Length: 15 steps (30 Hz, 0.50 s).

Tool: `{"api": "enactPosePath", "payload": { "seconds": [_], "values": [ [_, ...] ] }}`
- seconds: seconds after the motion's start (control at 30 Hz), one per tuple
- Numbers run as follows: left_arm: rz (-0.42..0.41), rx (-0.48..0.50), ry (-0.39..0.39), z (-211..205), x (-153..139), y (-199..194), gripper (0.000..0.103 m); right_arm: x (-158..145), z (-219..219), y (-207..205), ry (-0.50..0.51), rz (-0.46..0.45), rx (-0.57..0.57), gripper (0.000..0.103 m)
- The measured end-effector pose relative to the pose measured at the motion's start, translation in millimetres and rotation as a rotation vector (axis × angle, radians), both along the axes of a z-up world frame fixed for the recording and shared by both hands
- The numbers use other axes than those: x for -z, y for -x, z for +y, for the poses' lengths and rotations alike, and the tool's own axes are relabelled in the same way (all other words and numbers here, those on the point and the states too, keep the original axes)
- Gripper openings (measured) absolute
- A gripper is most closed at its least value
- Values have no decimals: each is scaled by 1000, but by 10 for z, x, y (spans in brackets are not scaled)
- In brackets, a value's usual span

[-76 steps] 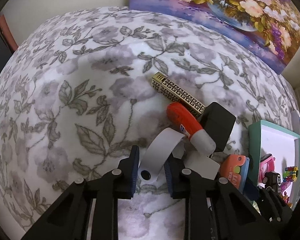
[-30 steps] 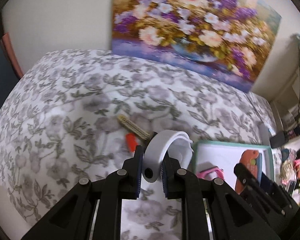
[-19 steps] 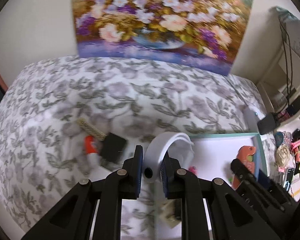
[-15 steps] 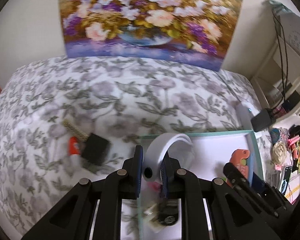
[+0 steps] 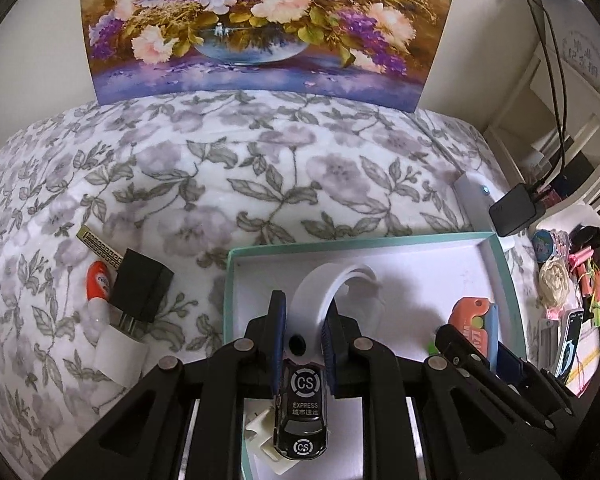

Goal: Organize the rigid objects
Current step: 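Carry the cylinder and orange-blue toy into the tray and open both grippers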

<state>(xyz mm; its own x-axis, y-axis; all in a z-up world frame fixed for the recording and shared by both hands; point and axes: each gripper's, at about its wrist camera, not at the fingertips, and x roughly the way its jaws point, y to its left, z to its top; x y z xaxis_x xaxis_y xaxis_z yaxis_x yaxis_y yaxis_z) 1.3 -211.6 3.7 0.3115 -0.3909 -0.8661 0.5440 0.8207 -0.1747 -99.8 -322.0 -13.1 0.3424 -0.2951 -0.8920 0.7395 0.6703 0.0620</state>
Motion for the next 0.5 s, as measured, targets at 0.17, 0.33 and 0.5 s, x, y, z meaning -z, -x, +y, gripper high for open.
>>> {"api": "enactPosePath", "payload": {
  "seconds": [0.17, 0.33, 0.5],
  "values": [
    [29, 23, 9, -46, 45, 26, 17, 19, -44, 38, 4, 28, 24, 41],
    [36, 33, 1, -80, 72, 45, 17, 58, -94, 79, -14, 45, 41, 41],
    [45, 33, -3, -79, 87, 38, 17, 43, -86, 91, -8, 48, 40, 41]
  ]
}}
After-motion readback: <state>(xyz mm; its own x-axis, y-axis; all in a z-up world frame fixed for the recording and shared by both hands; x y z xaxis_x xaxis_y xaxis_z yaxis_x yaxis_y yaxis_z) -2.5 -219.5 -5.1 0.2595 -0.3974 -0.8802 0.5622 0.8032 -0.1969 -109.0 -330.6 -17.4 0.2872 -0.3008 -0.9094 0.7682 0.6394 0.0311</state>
